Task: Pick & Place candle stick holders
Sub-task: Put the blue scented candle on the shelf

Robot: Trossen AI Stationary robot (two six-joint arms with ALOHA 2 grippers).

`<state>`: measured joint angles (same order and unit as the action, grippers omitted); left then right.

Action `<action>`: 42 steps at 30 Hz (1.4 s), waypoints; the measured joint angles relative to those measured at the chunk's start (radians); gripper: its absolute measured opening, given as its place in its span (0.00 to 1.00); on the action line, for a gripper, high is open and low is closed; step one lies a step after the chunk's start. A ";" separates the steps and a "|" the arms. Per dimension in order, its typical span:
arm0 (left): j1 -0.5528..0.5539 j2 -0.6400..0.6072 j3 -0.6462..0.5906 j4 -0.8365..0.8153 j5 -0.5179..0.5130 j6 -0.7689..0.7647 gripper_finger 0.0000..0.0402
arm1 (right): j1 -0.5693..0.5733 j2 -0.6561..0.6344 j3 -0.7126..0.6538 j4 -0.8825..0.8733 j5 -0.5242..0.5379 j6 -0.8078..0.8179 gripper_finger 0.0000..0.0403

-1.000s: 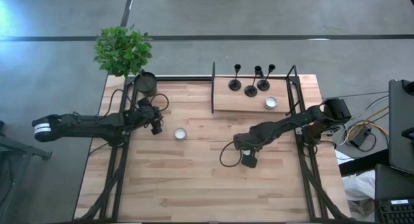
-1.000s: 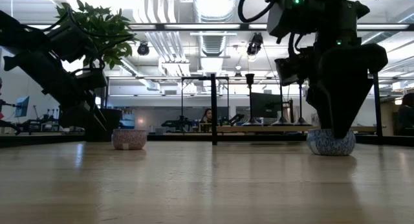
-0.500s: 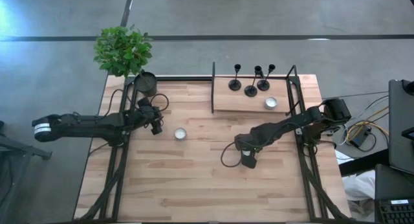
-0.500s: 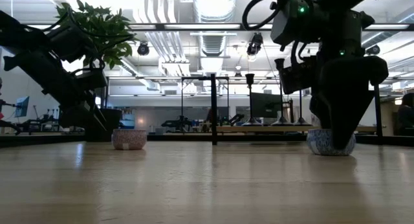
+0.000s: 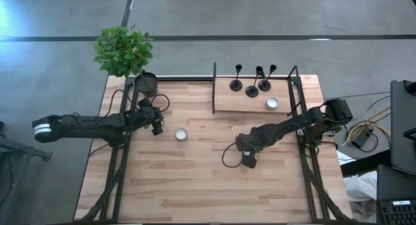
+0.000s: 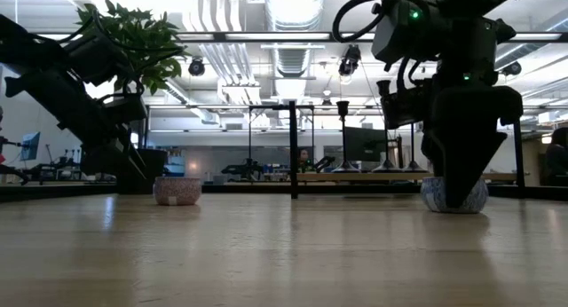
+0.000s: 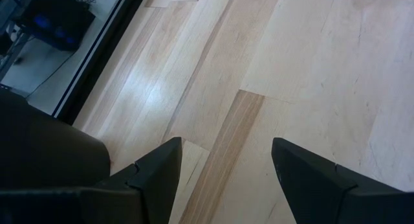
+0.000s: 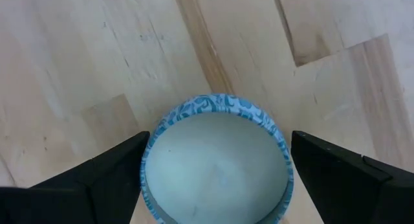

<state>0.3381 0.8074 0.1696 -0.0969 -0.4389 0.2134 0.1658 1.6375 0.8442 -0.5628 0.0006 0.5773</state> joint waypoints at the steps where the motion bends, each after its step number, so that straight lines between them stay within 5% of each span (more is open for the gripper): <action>1: 0.000 0.000 0.000 0.000 0.000 0.000 0.61 | 0.000 0.000 -0.001 0.000 0.001 0.000 0.90; 14: 0.000 0.000 0.000 0.000 0.000 0.000 0.61 | 0.000 0.000 -0.013 -0.001 0.005 0.049 0.90; 24: 0.000 0.000 0.000 0.000 0.000 0.000 0.61 | 0.000 0.000 -0.013 -0.002 0.005 0.092 0.71; 42: 0.000 0.000 0.000 0.000 0.000 0.000 0.61 | -0.001 -0.001 -0.013 0.004 0.005 0.272 0.73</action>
<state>0.3382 0.8078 0.1696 -0.0967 -0.4389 0.2136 0.1646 1.6362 0.8310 -0.5589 0.0057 0.8494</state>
